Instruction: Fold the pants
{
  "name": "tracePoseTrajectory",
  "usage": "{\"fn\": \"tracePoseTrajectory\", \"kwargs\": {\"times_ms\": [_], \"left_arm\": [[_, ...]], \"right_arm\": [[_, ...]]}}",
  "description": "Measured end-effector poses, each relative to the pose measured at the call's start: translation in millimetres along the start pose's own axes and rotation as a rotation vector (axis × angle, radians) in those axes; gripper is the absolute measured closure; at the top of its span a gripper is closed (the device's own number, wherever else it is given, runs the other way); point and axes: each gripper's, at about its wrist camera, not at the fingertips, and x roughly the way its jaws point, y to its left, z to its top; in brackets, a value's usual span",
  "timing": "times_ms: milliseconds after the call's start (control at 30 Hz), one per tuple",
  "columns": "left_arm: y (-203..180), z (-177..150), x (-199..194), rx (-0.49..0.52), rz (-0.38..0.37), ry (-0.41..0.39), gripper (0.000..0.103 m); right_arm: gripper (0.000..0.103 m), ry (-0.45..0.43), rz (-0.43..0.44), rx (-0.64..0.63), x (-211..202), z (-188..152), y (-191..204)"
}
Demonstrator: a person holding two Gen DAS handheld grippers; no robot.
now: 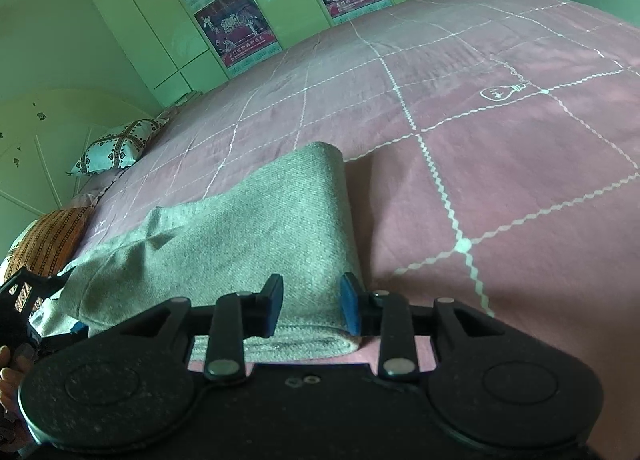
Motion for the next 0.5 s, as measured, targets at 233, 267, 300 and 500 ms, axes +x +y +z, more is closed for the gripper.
{"fn": "tracePoseTrajectory", "kwargs": {"times_ms": [233,267,300,500], "left_arm": [[-19,3,27,0.069,0.124,0.038,0.049],[-25,4,34,0.107,0.167,0.047,0.049],[-31,5,36,0.146,0.200,0.051,0.049],[-64,-8,66,0.423,0.283,0.073,0.096]], "right_arm": [[0.079,-0.004,-0.004,-0.004,0,-2,2],[0.079,-0.010,-0.002,-0.001,-2,-3,3],[0.079,-0.016,-0.001,-0.002,-3,-3,3],[0.079,-0.006,-0.023,-0.018,0,-5,5]]}}
